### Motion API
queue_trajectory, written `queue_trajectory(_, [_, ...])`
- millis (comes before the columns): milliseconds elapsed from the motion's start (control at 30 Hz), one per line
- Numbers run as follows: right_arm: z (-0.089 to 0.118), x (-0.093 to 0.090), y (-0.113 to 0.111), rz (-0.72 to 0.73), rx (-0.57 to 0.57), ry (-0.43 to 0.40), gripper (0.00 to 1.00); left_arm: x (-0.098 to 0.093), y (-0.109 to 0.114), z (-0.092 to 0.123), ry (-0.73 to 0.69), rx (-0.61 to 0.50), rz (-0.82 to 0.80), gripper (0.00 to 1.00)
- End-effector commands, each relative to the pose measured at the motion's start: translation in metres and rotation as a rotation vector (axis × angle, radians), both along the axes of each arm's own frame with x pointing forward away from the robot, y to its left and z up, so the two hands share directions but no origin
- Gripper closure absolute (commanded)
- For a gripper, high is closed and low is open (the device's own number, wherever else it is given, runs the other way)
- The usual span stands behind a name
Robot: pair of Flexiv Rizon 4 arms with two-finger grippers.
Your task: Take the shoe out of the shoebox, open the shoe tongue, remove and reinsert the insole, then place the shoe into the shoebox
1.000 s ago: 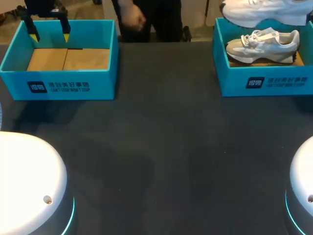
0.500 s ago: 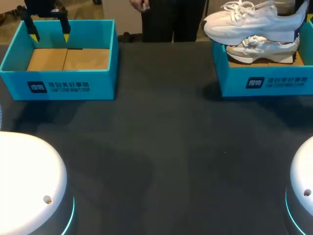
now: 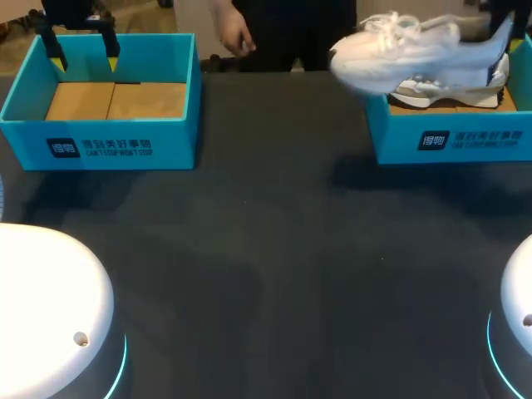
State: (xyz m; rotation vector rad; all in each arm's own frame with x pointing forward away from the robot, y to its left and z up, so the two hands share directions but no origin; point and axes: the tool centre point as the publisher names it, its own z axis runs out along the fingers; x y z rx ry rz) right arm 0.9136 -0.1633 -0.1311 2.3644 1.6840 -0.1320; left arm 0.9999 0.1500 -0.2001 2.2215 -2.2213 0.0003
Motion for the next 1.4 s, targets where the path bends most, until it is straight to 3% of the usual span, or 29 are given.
queue_trajectory(33, [-0.029, -0.060, 0.042, 0.017, -0.016, -0.016, 1.00, 0.000, 0.000, 0.000, 0.000, 0.000, 0.000, 0.00])
queue_trajectory(233, [-0.052, -0.107, 0.078, 0.020, -0.010, 0.021, 1.00, 0.000, 0.000, 0.000, 0.000, 0.000, 0.000, 0.00])
queue_trajectory(833, [-0.052, -0.107, 0.078, 0.020, -0.010, 0.021, 1.00, 0.000, 0.000, 0.000, 0.000, 0.000, 0.000, 0.00])
queue_trajectory(1167, [-0.112, -0.175, 0.153, 0.113, 0.006, 0.044, 1.00, 0.000, 0.000, 0.000, 0.000, 0.000, 0.000, 0.00])
queue_trajectory(1333, [-0.135, -0.198, 0.183, 0.105, 0.008, 0.077, 1.00, 0.000, 0.000, 0.000, 0.000, 0.000, 0.000, 0.00])
queue_trajectory(1400, [-0.135, -0.198, 0.183, 0.105, 0.008, 0.077, 1.00, 0.000, 0.000, 0.000, 0.000, 0.000, 0.000, 0.00])
